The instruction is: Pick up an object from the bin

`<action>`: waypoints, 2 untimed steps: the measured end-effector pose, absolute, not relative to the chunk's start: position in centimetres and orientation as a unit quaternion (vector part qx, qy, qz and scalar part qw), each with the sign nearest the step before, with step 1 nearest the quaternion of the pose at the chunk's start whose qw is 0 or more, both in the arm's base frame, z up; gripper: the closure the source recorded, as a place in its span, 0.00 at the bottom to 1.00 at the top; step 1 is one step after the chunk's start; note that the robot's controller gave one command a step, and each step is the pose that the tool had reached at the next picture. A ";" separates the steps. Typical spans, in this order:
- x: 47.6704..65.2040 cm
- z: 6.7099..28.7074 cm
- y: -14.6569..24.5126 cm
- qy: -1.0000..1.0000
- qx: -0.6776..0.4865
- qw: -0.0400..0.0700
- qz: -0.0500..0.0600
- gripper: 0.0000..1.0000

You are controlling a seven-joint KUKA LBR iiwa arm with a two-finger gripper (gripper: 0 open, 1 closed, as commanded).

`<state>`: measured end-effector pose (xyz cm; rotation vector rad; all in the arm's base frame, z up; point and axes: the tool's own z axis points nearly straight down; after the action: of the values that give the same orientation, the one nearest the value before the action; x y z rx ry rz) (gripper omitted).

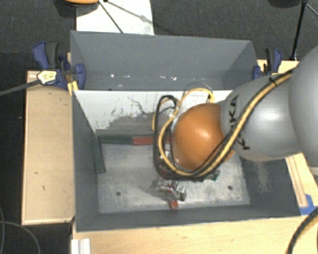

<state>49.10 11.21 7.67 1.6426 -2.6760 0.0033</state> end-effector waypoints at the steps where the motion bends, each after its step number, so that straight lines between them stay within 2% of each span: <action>1: 49.1 10.5 10.5 -0.802 0.597 0.003 -0.002 1.00; 2: 48.4 17.0 9.8 -0.725 0.689 -0.001 -0.001 0.00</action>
Offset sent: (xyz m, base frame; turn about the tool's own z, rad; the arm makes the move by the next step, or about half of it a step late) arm -0.0068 -0.0149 0.0934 -0.4213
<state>48.44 9.78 17.02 2.1649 -2.2780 -0.0021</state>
